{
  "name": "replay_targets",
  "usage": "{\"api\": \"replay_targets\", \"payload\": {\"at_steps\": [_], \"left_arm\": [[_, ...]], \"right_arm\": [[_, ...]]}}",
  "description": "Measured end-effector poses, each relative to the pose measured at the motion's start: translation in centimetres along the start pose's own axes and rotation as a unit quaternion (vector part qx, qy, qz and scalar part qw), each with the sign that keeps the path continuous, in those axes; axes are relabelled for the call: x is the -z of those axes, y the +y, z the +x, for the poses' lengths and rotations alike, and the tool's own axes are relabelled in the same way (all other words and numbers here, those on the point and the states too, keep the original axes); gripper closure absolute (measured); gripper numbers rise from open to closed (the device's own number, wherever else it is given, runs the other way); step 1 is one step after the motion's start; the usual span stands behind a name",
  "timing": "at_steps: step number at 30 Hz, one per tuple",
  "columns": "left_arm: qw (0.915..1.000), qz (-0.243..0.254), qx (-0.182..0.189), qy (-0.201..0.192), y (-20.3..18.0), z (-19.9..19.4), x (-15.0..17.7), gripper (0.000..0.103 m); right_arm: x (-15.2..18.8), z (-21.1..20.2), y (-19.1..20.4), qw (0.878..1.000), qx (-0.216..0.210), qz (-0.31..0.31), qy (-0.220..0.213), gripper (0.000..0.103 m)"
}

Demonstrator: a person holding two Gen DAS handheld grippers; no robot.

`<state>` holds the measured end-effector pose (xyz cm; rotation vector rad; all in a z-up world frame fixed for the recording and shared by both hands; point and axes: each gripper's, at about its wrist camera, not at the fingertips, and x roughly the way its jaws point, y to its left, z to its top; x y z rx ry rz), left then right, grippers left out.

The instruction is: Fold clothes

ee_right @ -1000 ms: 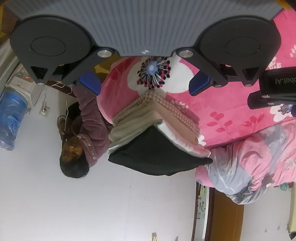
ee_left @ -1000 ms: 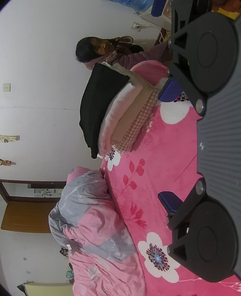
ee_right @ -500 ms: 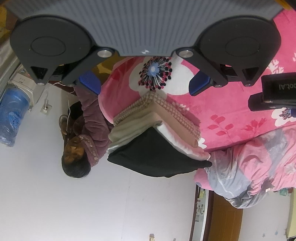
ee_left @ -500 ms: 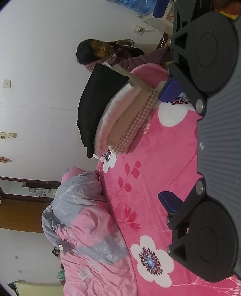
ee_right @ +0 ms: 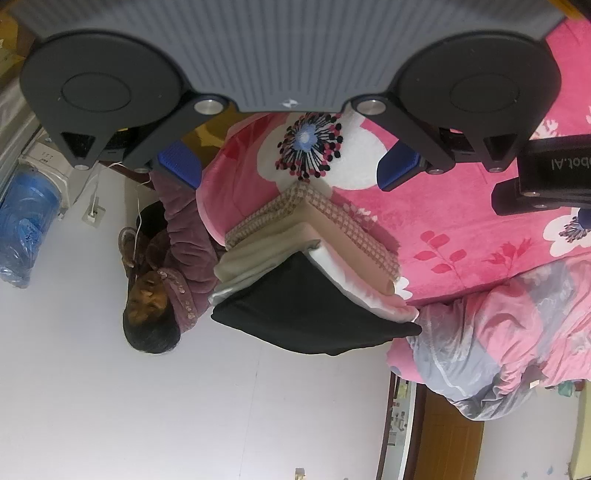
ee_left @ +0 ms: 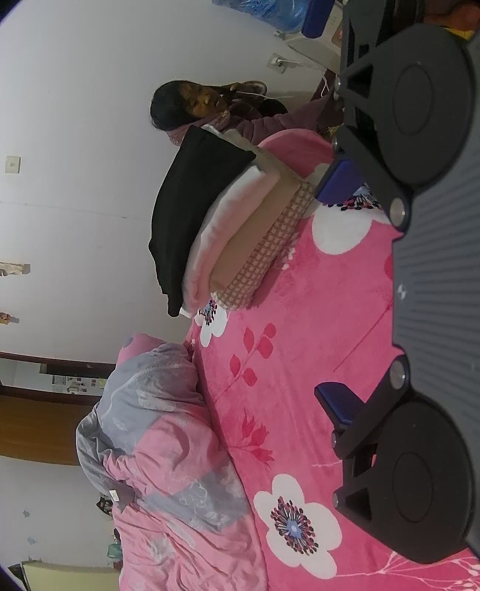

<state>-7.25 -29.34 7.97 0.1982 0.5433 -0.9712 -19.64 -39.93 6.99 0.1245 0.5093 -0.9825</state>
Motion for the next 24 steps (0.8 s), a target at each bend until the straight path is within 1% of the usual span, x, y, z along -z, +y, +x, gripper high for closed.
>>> {"api": "replay_targets", "payload": {"at_steps": [24], "left_arm": [[1.0,0.003,-0.005,0.002,0.02,0.03,0.1,0.0]], "right_arm": [[0.33,0.45,-0.09,1.0,0.012,0.006,0.013,0.001]]}}
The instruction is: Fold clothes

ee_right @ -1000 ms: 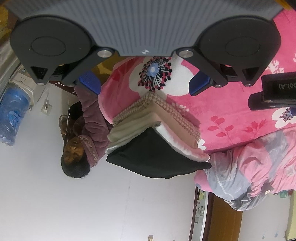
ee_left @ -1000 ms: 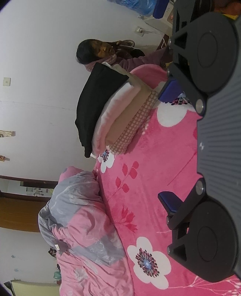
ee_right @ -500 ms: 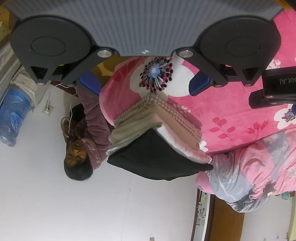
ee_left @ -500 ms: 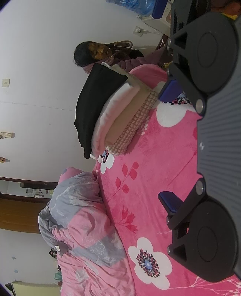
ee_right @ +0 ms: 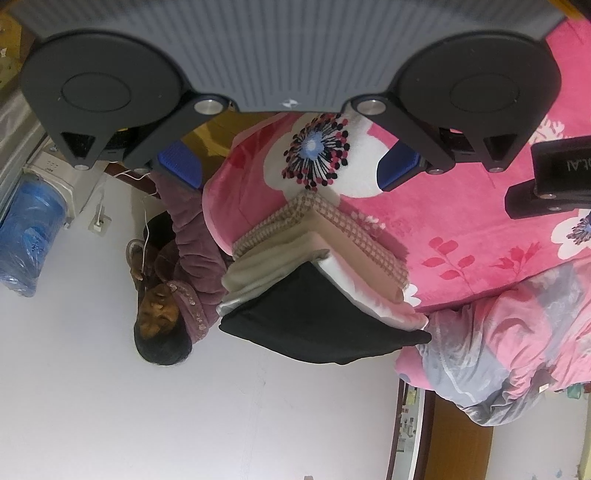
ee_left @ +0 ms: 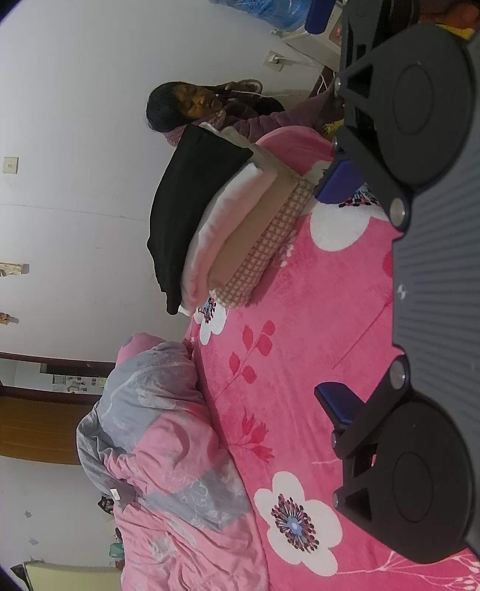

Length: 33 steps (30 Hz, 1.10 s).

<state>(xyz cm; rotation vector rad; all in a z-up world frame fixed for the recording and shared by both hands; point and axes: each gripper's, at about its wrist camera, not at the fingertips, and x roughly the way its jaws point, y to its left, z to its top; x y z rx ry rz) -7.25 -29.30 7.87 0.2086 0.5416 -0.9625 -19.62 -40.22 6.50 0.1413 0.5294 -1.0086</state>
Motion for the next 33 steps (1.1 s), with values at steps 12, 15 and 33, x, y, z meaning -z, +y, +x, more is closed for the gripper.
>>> {"api": "replay_targets", "payload": {"at_steps": [12,15,33], "left_arm": [[1.0,0.002,0.0,0.0,-0.1,-0.08,0.05,0.0],[1.0,0.002,0.0,0.0,-0.07,-0.05,-0.02,0.0],[1.0,0.002,0.0,0.003,0.01,0.0,-0.04,0.0]], "right_arm": [[-0.11,0.31,-0.03,1.0,-0.002,0.0,0.002,0.001],[-0.11,0.44,-0.01,1.0,-0.002,0.0,0.003,0.001],[0.06,0.82,0.0,1.0,-0.003,0.0,0.006,0.001]]}}
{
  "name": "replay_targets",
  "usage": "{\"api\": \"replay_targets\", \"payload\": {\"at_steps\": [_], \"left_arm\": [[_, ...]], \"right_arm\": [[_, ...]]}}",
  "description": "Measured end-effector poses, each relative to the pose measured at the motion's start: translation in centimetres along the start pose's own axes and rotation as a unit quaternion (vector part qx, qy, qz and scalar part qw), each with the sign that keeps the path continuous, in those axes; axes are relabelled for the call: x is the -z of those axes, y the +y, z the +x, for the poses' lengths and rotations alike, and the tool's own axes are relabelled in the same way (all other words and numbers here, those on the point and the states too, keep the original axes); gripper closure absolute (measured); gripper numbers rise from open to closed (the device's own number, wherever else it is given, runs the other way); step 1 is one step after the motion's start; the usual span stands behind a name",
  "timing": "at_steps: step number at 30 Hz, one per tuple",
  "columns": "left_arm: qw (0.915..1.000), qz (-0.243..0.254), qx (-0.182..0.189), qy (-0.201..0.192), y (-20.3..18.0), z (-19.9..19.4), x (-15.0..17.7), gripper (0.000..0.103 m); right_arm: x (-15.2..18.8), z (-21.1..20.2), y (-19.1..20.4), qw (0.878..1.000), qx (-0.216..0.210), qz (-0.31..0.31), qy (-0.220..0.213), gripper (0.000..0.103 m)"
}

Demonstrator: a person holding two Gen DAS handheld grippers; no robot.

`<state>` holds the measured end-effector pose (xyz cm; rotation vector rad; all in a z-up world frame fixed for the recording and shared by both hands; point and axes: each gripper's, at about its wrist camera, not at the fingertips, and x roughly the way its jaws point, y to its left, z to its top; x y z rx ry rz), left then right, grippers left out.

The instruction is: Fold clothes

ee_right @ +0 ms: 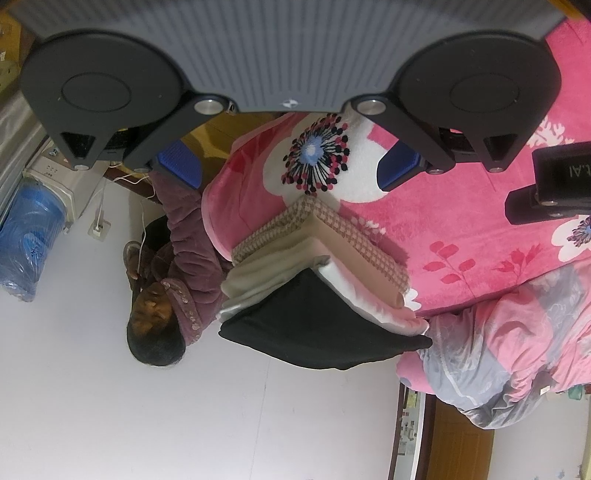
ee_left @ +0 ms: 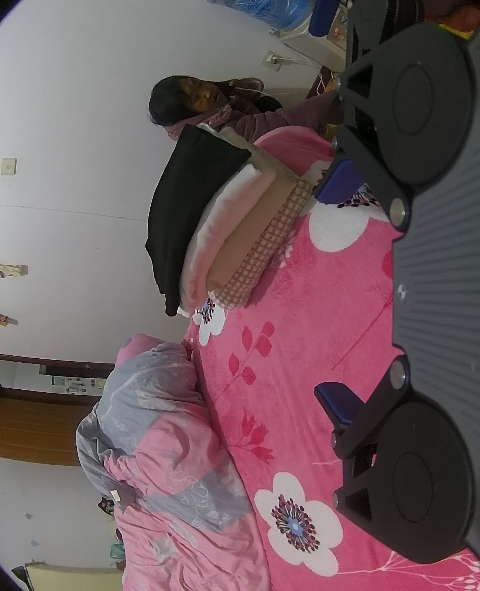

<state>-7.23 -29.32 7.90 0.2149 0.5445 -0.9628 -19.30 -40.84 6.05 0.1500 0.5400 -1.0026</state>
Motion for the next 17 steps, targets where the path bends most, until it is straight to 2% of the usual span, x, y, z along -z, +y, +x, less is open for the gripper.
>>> {"api": "replay_targets", "payload": {"at_steps": [17], "left_arm": [[1.0,-0.001,-0.005,0.0,-0.01,0.05,0.04,0.0]], "right_arm": [[0.11,0.07,-0.11,1.0,0.0,0.001,0.001,0.001]]}}
